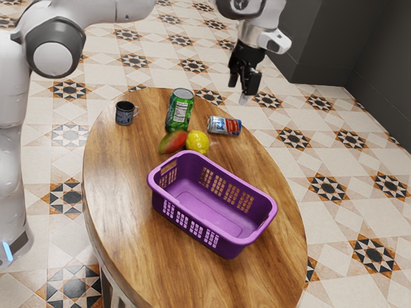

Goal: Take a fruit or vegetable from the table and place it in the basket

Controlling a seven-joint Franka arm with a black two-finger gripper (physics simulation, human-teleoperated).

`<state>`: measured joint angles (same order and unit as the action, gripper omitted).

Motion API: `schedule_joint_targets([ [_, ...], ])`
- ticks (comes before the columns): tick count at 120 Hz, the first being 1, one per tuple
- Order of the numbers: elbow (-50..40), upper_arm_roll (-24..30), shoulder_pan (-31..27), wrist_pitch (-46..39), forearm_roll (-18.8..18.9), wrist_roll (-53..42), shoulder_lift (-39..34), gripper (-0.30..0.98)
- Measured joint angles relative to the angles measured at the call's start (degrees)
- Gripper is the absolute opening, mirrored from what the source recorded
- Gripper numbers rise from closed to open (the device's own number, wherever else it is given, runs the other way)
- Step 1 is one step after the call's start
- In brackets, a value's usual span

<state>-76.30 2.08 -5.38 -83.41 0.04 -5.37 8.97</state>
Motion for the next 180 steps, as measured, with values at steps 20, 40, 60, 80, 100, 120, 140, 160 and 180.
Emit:
schedule_joint_targets([
  [20, -7.1, 0.0, -0.4, -7.2, 3.3, -13.5, 2.1, 0.68],
  [40, -11.5, 0.1, -1.5, -14.3, 4.7, -29.4, 2.2, 0.68],
  [60, -11.9, 0.2, -1.6, -19.1, 4.9, -44.6, 3.2, 0.68],
  [80, -13.1, 0.8, -1.6, -23.6, 4.7, -57.1, 7.0, 0.68],
  [100, -15.9, 0.9, -1.6, -27.1, 3.7, -66.6, 8.0, 0.68],
  [120, -16.6, 0.9, -1.7, -29.2, 2.8, -73.9, 9.3, 0.68],
  [140, -17.4, 0.7, -1.7, -30.2, 1.7, -79.3, 9.6, 0.68],
  [160, -17.5, 0.5, -4.8, -30.6, 1.4, -83.4, 9.5, 0.68],
  [180, -17.5, 0.5, -7.5, -30.8, 1.3, -86.6, 9.6, 0.68],
])
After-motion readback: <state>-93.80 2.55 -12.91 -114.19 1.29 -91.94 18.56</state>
